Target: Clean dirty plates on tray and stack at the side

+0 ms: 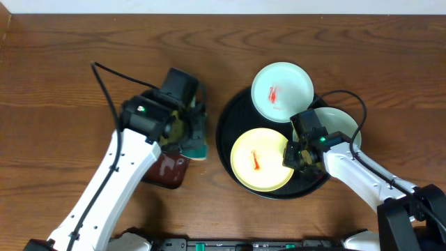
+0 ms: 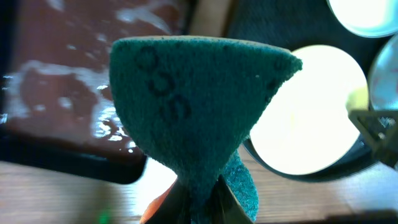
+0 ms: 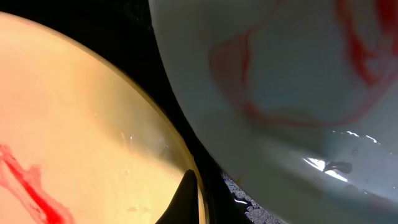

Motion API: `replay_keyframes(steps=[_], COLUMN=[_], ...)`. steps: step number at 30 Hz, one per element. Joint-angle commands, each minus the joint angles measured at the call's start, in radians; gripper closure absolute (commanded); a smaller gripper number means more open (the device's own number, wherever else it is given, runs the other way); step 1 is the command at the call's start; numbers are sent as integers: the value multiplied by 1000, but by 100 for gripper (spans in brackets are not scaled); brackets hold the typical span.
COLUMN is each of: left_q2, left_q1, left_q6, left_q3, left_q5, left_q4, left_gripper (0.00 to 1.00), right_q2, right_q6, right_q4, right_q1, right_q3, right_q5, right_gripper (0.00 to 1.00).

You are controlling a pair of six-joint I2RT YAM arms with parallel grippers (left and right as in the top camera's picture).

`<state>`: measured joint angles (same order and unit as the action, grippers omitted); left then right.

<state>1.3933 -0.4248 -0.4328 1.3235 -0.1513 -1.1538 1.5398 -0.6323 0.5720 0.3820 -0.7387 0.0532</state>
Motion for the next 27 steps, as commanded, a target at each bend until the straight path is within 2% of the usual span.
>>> replay_keyframes(steps=[1,6,10,16,27], left_q2=[13,70,170,327,513], left_q1=[-50,-146,-220,-283,-312], left_q6=[-76,-151,-221,-261,-332], left_q3=[-34,-89,-116,-116,-116], left_q5=[-29,-65,-140,-284,-313], left_q4=[43,188,313,470,563], left_gripper=[93,92,93,93,92], right_q2=[30,30,30,30,30], right_q6=[-94,-93,-93,-92,-92], right_q4=[-2,2,2,3,3], right_q1=[-2,-2,-2,-2,-1], right_q3=[14,14,14,14,14], right_q5=[-116,-116,-116,-116,-116], right_gripper=[99,99,99,99,99])
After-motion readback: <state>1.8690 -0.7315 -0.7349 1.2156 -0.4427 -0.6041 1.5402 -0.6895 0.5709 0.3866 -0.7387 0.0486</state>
